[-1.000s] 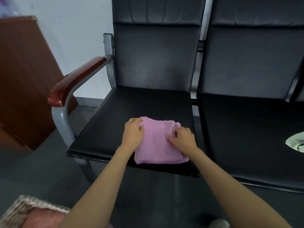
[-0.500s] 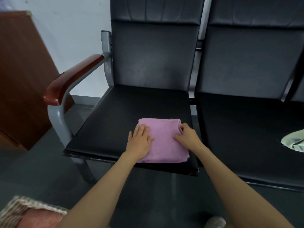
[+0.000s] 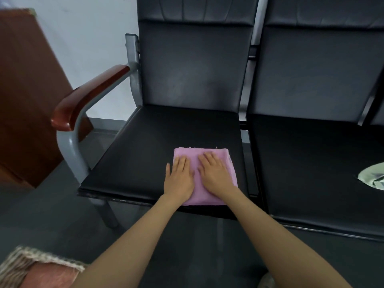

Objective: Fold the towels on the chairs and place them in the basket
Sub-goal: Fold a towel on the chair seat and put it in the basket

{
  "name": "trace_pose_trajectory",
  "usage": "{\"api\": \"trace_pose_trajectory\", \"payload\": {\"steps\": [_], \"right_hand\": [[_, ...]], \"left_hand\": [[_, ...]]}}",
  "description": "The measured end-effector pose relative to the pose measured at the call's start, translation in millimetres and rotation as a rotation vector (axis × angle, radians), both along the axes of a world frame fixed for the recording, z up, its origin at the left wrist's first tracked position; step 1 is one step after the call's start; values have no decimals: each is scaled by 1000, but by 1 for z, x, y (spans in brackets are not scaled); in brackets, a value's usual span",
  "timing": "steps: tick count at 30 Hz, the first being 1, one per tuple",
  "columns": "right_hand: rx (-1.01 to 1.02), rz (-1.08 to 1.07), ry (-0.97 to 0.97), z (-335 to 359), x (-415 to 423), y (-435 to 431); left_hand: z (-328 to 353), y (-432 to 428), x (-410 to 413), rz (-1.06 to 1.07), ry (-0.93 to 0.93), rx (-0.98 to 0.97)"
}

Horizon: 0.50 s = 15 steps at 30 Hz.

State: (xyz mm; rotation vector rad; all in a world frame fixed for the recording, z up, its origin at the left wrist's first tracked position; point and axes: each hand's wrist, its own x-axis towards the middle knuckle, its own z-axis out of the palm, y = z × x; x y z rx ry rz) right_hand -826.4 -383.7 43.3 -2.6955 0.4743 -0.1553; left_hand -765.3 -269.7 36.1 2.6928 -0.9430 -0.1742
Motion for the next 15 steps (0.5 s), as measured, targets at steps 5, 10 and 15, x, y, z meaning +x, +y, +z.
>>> {"api": "trace_pose_trajectory", "payload": {"steps": [5, 10, 15], "right_hand": [[-117, 25, 153, -15, -6, -12], [-116, -50, 168, -14, -19, -25], [-180, -439, 102, -10, -34, -31]], "left_hand": [[-7, 5, 3, 10, 44, 96], [-7, 7, 3, 23, 64, 71], [1, 11, 3, 191, -71, 48]]}}
